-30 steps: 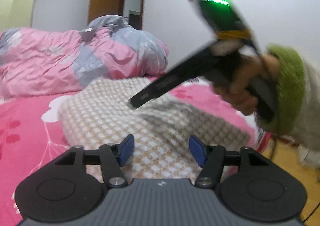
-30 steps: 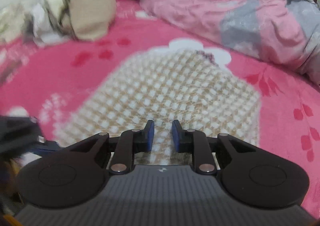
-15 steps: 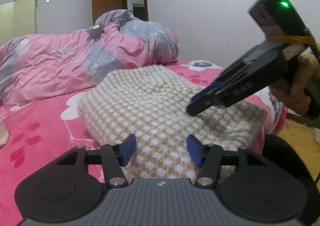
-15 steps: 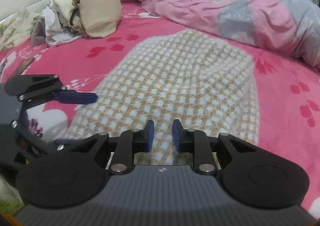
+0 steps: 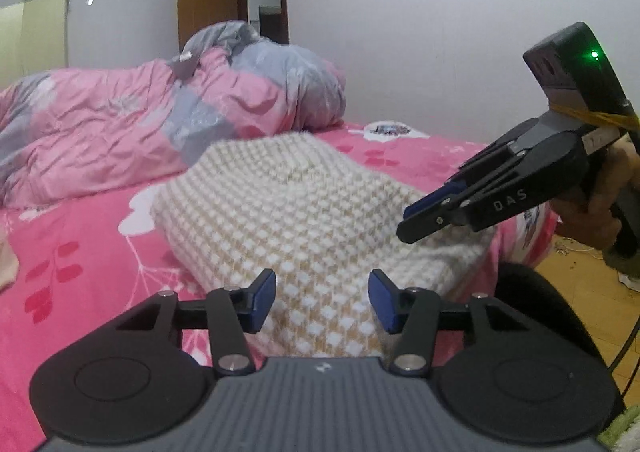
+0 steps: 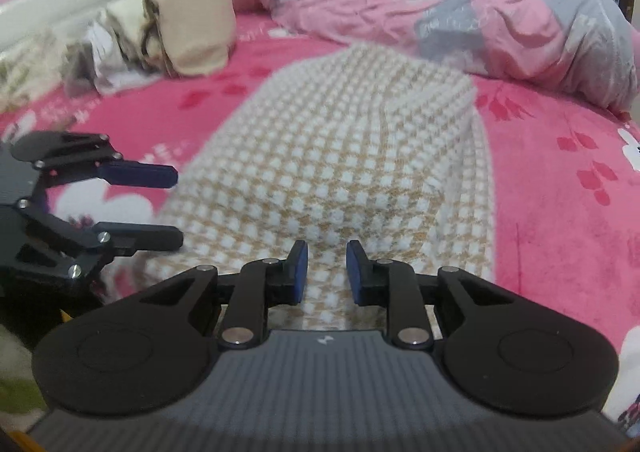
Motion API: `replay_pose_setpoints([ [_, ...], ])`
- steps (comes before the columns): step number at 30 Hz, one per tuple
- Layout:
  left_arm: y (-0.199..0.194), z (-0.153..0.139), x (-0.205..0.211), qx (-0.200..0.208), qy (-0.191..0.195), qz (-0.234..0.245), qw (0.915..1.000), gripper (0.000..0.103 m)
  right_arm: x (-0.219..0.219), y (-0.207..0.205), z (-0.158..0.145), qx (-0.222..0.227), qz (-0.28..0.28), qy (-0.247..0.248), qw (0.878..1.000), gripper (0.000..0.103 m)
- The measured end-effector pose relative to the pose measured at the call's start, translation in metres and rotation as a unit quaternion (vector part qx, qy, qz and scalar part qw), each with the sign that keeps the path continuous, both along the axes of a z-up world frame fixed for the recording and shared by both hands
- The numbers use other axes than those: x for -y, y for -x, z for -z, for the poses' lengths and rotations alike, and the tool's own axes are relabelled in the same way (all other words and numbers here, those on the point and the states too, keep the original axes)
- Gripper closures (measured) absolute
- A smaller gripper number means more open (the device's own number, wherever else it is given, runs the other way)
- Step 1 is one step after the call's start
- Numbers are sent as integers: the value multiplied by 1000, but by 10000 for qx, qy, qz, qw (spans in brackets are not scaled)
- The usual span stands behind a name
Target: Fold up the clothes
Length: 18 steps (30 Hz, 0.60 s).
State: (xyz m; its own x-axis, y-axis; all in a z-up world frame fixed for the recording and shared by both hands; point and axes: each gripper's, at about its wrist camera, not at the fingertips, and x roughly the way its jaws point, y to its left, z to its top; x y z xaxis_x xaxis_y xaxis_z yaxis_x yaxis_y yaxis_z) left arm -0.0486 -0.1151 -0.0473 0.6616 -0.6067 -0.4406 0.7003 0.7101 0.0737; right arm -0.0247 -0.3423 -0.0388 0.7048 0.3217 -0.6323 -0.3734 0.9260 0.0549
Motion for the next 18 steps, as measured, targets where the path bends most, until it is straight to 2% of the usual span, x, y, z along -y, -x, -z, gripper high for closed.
replay_pose_setpoints([
  [4,-7,7,10,-244,-162,112,9995,51,-4,2,-11,209,-85,-199,9995,83],
  [6,-6,8,8,-238,-84,109,9996,51,-10,-3,-19,337,-152,-205,9991,83],
  [13,-7,3,-35,-621,664,-272,9955,49,-43,-22,-44,687,-642,-371,9949,83],
  [16,-14,11,-54,-873,858,-548,9910,49,-68,-34,-29,315,-1002,-126,9944,83],
  [18,-18,18,-63,-1061,979,-675,9872,50,-83,-44,1,-45,-1178,328,9925,83],
])
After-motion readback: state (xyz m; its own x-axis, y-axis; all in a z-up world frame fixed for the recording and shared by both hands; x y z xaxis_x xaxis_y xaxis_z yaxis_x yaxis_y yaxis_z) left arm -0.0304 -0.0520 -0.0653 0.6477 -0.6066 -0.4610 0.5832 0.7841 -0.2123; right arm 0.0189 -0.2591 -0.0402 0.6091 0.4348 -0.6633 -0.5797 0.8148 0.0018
